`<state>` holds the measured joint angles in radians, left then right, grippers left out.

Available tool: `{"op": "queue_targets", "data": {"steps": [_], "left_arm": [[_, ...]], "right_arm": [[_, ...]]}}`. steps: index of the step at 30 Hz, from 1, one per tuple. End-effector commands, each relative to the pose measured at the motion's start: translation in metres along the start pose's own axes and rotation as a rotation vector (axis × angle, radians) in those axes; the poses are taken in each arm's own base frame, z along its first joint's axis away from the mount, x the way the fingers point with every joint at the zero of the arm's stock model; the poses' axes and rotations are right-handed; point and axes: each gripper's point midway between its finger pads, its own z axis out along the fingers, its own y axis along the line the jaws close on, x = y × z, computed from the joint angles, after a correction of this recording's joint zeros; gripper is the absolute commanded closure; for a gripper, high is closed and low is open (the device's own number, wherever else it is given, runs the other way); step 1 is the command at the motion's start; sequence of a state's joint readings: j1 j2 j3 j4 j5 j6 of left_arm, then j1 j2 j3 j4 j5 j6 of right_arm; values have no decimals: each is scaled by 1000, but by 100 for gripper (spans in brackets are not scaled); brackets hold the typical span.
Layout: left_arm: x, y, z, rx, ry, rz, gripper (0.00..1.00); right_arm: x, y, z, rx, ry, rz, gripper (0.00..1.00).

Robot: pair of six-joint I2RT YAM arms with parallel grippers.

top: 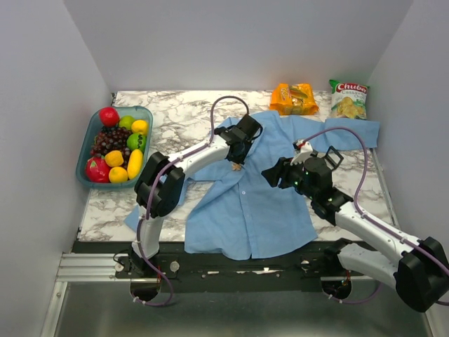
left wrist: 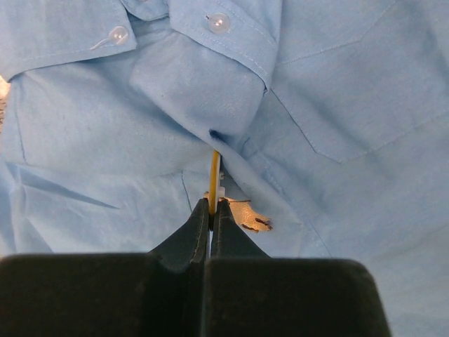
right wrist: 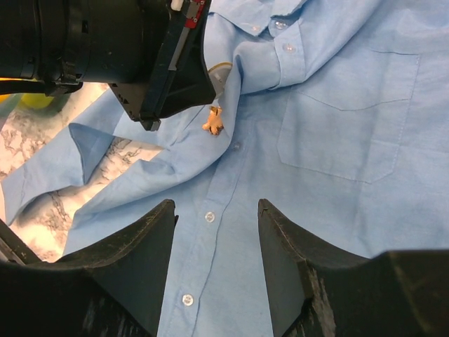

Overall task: Pin the brooch onto the clothing
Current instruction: Pin the brooch to the clothes.

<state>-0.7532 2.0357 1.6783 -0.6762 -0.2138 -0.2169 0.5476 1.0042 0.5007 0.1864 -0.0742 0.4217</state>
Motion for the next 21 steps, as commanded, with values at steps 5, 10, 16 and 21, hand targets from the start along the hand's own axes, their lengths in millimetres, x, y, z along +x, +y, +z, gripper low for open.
{"op": "queue_targets", "data": {"steps": [5, 10, 16, 21], "left_arm": [[-34, -26, -27, 263, -178, -36, 100], [-38, -32, -34, 328, -200, -14, 100], [-49, -36, -46, 383, -253, -1, 100], [-53, -41, -51, 427, -267, 4, 100]], "right_arm": [[1, 2, 5, -13, 6, 12, 41], [3, 2, 7, -15, 14, 17, 41], [6, 0, 10, -11, 22, 22, 41], [7, -1, 11, -2, 23, 26, 41]]}}
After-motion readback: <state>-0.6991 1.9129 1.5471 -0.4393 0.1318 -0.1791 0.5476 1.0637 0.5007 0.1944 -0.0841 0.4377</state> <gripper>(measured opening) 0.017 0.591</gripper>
